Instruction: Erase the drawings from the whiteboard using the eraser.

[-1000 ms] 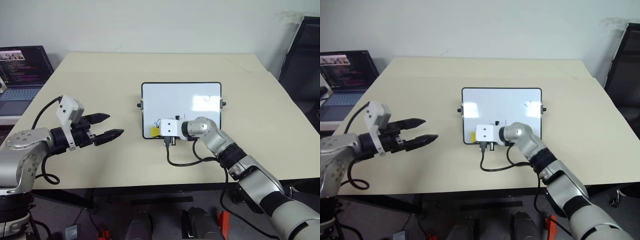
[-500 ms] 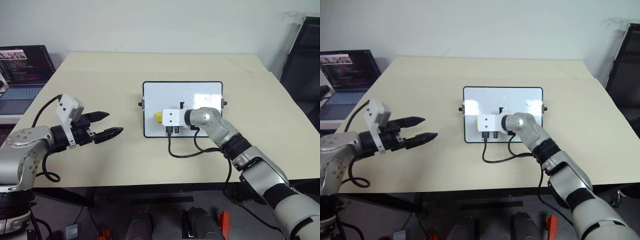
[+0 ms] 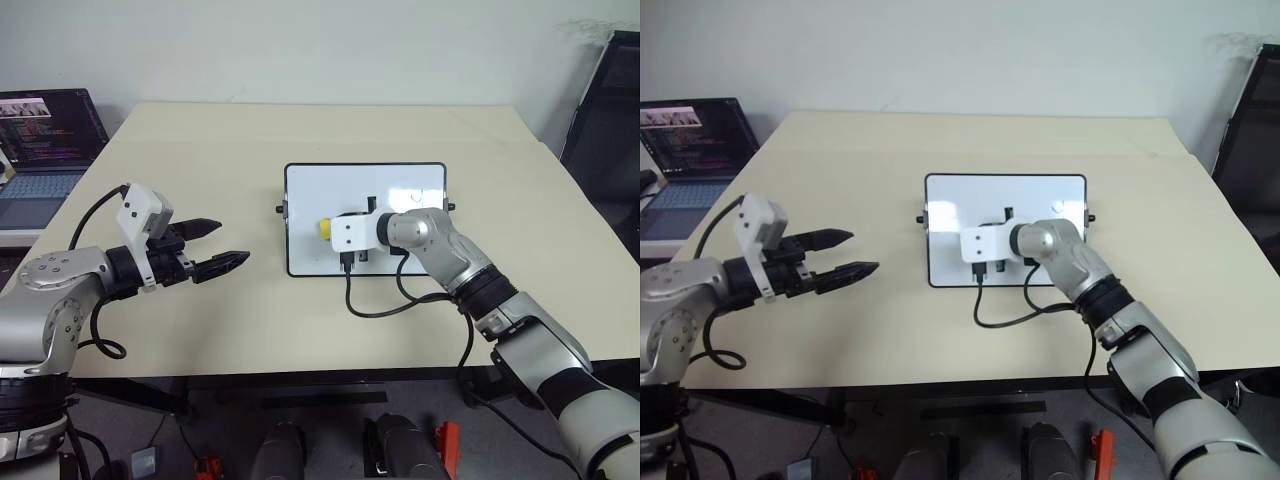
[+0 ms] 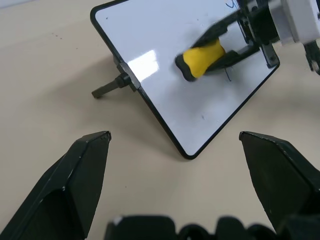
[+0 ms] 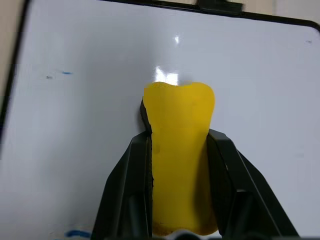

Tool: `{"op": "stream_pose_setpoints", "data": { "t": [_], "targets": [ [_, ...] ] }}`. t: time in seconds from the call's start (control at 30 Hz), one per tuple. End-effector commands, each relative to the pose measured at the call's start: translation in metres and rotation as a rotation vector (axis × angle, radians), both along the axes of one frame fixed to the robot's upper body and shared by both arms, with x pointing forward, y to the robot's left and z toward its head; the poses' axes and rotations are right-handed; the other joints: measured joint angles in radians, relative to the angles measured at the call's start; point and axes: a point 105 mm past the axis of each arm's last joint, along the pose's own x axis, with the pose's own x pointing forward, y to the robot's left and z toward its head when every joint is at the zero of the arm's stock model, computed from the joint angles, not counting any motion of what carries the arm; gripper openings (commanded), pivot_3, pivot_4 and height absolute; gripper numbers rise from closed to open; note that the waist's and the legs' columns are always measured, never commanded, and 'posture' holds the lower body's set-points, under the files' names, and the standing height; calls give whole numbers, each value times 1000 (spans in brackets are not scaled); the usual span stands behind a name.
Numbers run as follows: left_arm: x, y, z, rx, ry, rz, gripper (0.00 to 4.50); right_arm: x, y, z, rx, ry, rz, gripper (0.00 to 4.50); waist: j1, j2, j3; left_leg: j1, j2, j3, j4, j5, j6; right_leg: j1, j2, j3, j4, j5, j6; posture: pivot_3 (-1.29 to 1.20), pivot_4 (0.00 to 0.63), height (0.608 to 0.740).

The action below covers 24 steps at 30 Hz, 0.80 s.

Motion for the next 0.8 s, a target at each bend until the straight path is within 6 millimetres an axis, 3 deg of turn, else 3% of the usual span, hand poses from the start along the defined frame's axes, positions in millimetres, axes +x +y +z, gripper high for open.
{"op": "stream_pose_setpoints", "data": {
  "t": [0.03,0.3,0.47,0.63,0.8],
  "targets": [
    [2,-3,9,1,-45,-14,4500,-7,-11,-31,-119,87,-25,1102,-1,0,0,0,0,0,0,0,0,0,0,0,0,0,0,0,150,740],
    [2,-4,3,32,-25,-22,4500,-36,3,-61,-188,158,66,1102,-3,0,0,0,0,0,0,0,0,0,0,0,0,0,0,0,150,740],
    [2,-5,2,35,-21,-25,4500,-39,7,-69,-192,165,65,1102,-5,0,0,0,1,0,-1,0,0,-1,0,0,0,0,0,0,150,740],
    [3,-6,2,31,-25,-26,4500,-25,7,-56,-158,111,16,1102,-9,0,0,0,1,0,-1,0,0,-1,0,0,0,0,-1,0,150,740],
    [3,-8,2,28,-25,-29,4500,-3,5,-27,-82,27,-77,1102,-9,0,0,0,3,1,0,0,0,-3,0,0,2,0,-1,0,150,740]
  ]
}}
